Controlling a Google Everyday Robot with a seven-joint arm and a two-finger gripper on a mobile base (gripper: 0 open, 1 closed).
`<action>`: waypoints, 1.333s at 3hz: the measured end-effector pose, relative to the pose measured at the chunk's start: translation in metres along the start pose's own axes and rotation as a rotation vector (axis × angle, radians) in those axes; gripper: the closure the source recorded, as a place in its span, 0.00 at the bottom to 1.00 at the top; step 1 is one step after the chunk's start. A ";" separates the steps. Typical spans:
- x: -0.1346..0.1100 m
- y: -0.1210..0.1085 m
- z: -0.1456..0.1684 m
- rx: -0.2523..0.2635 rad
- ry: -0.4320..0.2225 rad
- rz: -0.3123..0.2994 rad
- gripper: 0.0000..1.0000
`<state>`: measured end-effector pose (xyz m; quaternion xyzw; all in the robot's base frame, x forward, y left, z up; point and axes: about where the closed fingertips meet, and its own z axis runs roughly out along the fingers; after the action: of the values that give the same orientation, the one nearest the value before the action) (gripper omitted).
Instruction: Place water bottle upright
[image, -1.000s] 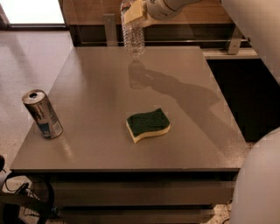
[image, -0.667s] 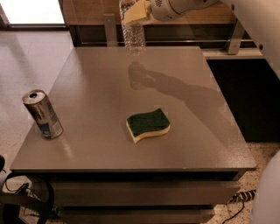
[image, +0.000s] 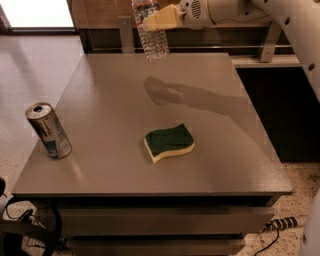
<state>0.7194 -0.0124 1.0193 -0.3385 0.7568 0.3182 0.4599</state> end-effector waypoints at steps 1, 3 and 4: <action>0.006 0.005 -0.003 -0.179 -0.037 -0.108 1.00; 0.016 0.012 -0.023 -0.247 -0.072 -0.233 1.00; 0.026 0.021 -0.030 -0.177 -0.093 -0.236 1.00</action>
Offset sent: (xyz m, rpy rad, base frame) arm -0.0241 -0.0162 -0.0069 0.0423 -0.1945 0.4002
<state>0.6791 -0.0300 1.0101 -0.4492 0.6585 0.3425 0.4972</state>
